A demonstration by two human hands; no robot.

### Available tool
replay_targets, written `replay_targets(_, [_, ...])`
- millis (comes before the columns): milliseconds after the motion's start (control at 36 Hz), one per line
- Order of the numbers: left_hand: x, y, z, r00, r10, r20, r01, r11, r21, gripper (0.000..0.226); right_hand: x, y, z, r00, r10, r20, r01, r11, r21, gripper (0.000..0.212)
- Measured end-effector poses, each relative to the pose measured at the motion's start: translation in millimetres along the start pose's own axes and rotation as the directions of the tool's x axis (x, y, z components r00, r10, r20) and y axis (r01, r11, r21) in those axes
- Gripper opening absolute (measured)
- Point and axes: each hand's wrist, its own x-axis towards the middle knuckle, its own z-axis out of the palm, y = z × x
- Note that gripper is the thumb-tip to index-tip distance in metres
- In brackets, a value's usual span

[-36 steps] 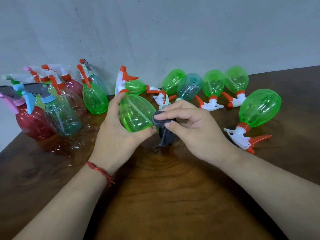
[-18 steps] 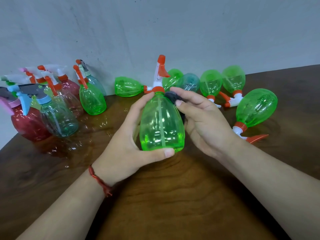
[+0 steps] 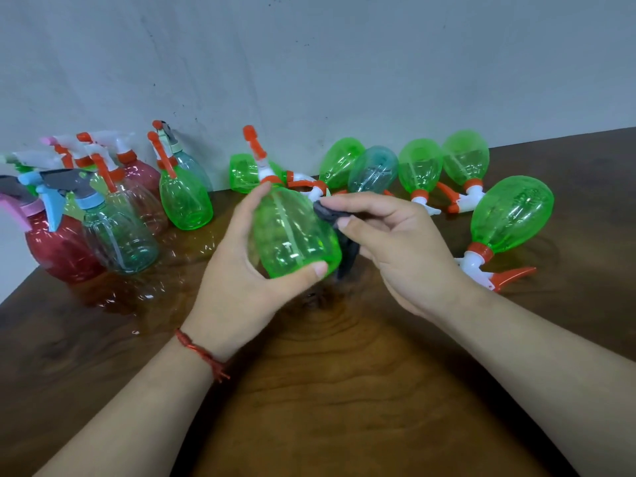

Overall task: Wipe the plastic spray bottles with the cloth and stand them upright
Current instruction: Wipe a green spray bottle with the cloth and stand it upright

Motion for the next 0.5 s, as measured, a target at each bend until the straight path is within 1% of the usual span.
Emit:
replay_targets(56, [4.0,-0.8,-3.7,0.997,-0.022,-0.081,0.022,1.000,0.005,0.106,-1.9,0.6,1.5,0.998,-0.055,0.043,0.058,0.996,-0.072,0.031])
replay_targets(111, [7.9,-4.2,-9.0,0.992,-0.036,-0.124,0.041,0.998,0.038,0.106,-4.1,1.9,2.8,0.987,-0.121,0.102,0.137,0.975,-0.174,0.032])
replay_targets(194, [10.7,-11.5,-15.6,0.992,-0.045,-0.118,0.055,0.995,0.085,0.107,-5.2,5.5,4.1,0.974,-0.171,0.148,0.208,0.937,-0.282,0.033])
replay_targets(278, [9.1,-13.8,-16.2,0.996,-0.035,-0.082,0.041,0.996,0.076,0.108,-4.6,5.7,3.0,0.978,-0.180,0.110,0.204,0.936,-0.287,0.033])
replay_targets(333, [6.2,-9.4,-12.1,0.999,-0.020,-0.040,0.021,0.999,0.027,0.110,-3.3,4.5,2.6,0.989,-0.137,0.048,0.144,0.967,-0.210,0.031])
replay_targets(389, [2.4,-3.7,-6.1,1.000,0.002,0.009,-0.001,0.998,-0.063,0.110,-1.9,3.5,3.0,0.998,-0.058,-0.017,0.056,0.996,-0.062,0.031])
replay_targets(444, [-0.8,0.4,-0.4,0.998,0.019,0.059,-0.010,0.988,-0.154,0.106,-0.5,1.6,3.6,0.999,0.017,-0.045,-0.013,0.995,0.100,0.031])
replay_targets(500, [-3.1,3.3,3.5,0.992,0.031,0.122,-0.001,0.972,-0.236,0.105,1.0,-2.5,3.2,0.996,0.077,-0.040,-0.066,0.968,0.242,0.032])
